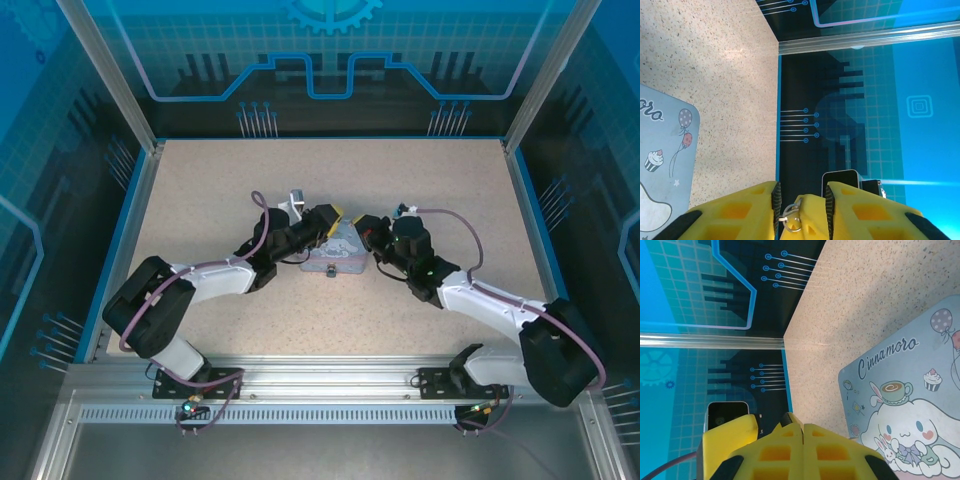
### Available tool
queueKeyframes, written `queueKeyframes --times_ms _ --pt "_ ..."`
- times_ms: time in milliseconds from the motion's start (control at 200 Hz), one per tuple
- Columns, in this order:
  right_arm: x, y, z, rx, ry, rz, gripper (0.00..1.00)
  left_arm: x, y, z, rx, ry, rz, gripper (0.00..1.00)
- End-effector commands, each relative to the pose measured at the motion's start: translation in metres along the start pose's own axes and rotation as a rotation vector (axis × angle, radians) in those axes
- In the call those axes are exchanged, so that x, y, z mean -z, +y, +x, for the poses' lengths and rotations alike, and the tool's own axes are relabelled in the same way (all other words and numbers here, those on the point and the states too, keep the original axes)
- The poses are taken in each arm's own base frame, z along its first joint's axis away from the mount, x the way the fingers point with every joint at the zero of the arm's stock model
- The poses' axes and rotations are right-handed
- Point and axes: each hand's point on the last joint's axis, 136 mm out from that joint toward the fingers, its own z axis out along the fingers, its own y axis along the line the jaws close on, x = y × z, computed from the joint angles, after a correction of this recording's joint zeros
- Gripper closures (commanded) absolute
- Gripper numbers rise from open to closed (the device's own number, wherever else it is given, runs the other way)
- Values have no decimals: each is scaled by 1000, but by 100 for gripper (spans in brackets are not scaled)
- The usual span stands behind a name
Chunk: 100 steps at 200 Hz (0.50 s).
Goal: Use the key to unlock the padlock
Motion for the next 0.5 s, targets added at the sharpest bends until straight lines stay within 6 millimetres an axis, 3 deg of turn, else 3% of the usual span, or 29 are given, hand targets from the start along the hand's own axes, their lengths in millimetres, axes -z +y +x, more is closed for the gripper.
queueKeyframes --times_ms 0,285,495 --pt "-3 18 0 -8 -19 -46 100 0 -21 -3 -24 -24 67 69" --pt "-4 19 1 -12 -20 -56 100 0 -14 -2 -20 -28 54 70" --pt "1 21 -1 0 -31 -52 100 6 -4 -6 -41 -56 13 62"
